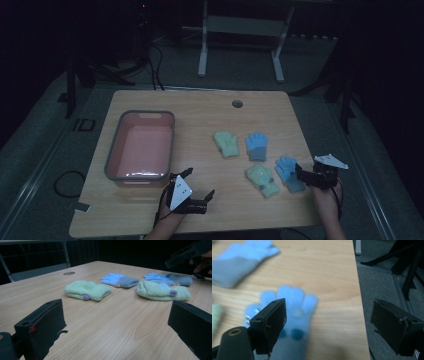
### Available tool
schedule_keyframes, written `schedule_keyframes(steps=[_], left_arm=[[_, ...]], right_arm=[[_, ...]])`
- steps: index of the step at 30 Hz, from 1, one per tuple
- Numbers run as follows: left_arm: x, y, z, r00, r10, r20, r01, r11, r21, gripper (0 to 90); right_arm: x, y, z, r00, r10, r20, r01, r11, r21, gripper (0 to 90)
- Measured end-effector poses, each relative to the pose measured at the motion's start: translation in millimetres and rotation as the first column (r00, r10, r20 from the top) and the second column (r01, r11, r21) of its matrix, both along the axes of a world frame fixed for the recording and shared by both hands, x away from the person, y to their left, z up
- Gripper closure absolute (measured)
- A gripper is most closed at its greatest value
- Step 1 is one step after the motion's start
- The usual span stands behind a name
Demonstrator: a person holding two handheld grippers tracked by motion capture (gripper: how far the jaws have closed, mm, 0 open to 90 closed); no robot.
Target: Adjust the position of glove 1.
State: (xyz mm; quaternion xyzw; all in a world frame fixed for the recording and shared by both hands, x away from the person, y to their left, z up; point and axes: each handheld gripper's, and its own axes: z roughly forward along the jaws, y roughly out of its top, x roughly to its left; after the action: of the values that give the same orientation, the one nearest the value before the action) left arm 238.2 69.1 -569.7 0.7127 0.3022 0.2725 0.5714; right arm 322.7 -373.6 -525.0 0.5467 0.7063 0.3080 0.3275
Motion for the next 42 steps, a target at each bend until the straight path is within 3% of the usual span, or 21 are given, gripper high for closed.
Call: schedule_keyframes(steps=[3, 6, 11, 15, 23, 26, 28, 31, 34, 40, 42], left_arm=[[-0.4, -0.2, -0.1, 1.0000, 0.000, 0.003, 0.000, 1.0000, 0.002, 1.1], [-0.7, -0.3, -0.1, 1.0000, -0.002, 0.004, 0.002, 1.0000, 0.003, 1.1], [-0.6, -0.2, -0.1, 1.0000, -0.003, 0.004, 0.003, 1.0000, 0.002, 1.1], [-0.4, -0.2, 0.0, 1.0000, -0.004, 0.003, 0.004, 1.0000, 0.003, 1.1], [-0.6, -0.6, 0.0, 1.0000, -0.005, 0.005, 0.005, 1.0000, 0.007, 1.1], [-0.4, -0.2, 0.0, 1.0000, -0.006, 0.004, 0.006, 1.0000, 0.005, 1.1], [-0.4, 0.0, -0.1, 1.0000, -0.006, 0.003, 0.006, 1.0000, 0.000, 1.1], [-0.5, 0.0, -0.1, 1.0000, -0.007, 0.004, 0.007, 1.0000, 0.000, 1.1], [-0.6, -0.1, 0.0, 1.0000, -0.009, 0.005, 0.009, 1.0000, 0.004, 1.1], [-0.5, 0.2, -0.2, 0.9999, -0.010, 0.005, 0.010, 0.9999, -0.002, 1.1], [-0.3, 0.9, -0.2, 0.9999, -0.010, 0.004, 0.010, 0.9999, -0.006, 1.1]], right_arm=[[0.1, 4.1, 7.9, 0.9999, -0.001, 0.017, 0.001, 1.000, -0.010, 13.8], [2.6, 8.1, 24.1, 0.9999, 0.013, 0.010, -0.013, 0.999, 0.034, 14.6], [4.3, 10.1, 33.9, 0.9997, 0.010, 0.024, -0.011, 0.999, 0.033, 14.7], [7.1, 9.9, 50.1, 0.9989, 0.014, 0.045, -0.017, 0.997, 0.078, 14.5], [9.4, 20.0, 66.5, 0.9955, 0.032, 0.089, -0.037, 0.998, 0.049, 14.2], [13.4, 27.8, 70.7, 0.9959, 0.032, 0.084, -0.035, 0.999, 0.029, 12.1], [15.0, 31.7, 74.0, 0.9943, 0.063, 0.086, -0.069, 0.996, 0.064, 10.7], [15.1, 40.4, 80.4, 0.9906, 0.082, 0.109, -0.090, 0.994, 0.063, 10.7], [18.6, 47.0, 85.3, 0.9887, 0.119, 0.091, -0.128, 0.987, 0.095, 14.0], [24.1, 63.1, 89.3, 0.9867, 0.144, 0.076, -0.151, 0.984, 0.095, 15.3], [25.0, 69.9, 89.5, 0.9844, 0.158, 0.078, -0.164, 0.983, 0.078, 20.8]])
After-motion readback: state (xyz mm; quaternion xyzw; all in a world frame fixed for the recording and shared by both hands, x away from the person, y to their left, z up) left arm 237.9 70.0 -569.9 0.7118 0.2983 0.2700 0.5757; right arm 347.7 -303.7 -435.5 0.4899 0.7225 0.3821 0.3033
